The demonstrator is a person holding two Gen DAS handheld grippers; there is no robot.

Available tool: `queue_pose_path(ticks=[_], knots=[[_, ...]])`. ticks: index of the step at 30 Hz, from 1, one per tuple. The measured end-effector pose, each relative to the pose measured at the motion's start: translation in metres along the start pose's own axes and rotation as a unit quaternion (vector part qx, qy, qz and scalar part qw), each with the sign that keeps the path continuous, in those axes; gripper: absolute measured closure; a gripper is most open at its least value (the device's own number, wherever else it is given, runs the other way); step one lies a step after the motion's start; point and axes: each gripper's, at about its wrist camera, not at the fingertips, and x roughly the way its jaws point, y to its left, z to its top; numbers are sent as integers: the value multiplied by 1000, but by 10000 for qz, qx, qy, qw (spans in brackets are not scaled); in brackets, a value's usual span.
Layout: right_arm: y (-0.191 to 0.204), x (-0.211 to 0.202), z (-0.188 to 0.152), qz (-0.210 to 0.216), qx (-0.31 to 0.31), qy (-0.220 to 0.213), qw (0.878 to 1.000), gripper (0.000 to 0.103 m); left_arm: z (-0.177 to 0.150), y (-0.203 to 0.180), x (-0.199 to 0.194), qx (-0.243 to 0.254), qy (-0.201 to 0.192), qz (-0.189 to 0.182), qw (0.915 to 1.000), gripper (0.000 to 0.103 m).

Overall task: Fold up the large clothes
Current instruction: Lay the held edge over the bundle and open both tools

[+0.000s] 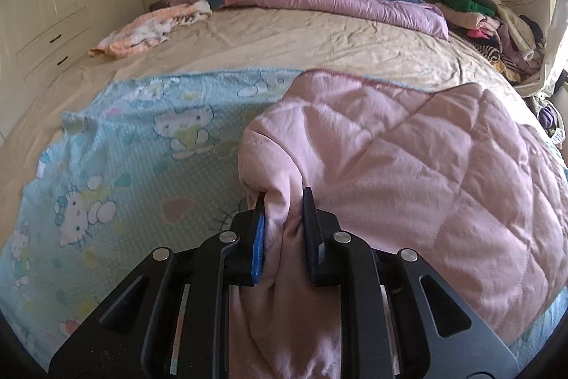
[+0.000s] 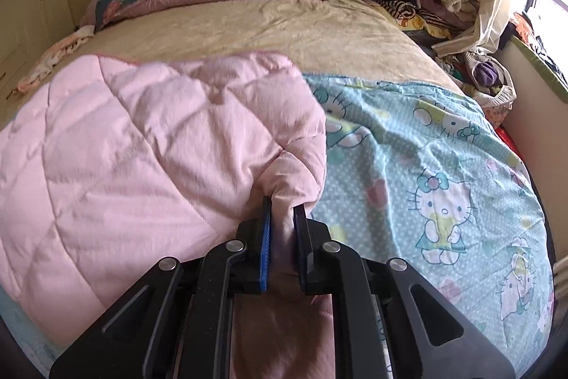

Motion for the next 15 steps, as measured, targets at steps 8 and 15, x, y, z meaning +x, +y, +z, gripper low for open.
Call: queue_pose_path(ticks=[8,15], knots=[[-5,-9,-4,107,51,137,9998,70,0,3,-16,-105,37,-35,9999,76],[-14,-83,-12,512,443,-676,9954,10,3,1,-63,-30,-195,-226,9995,28]])
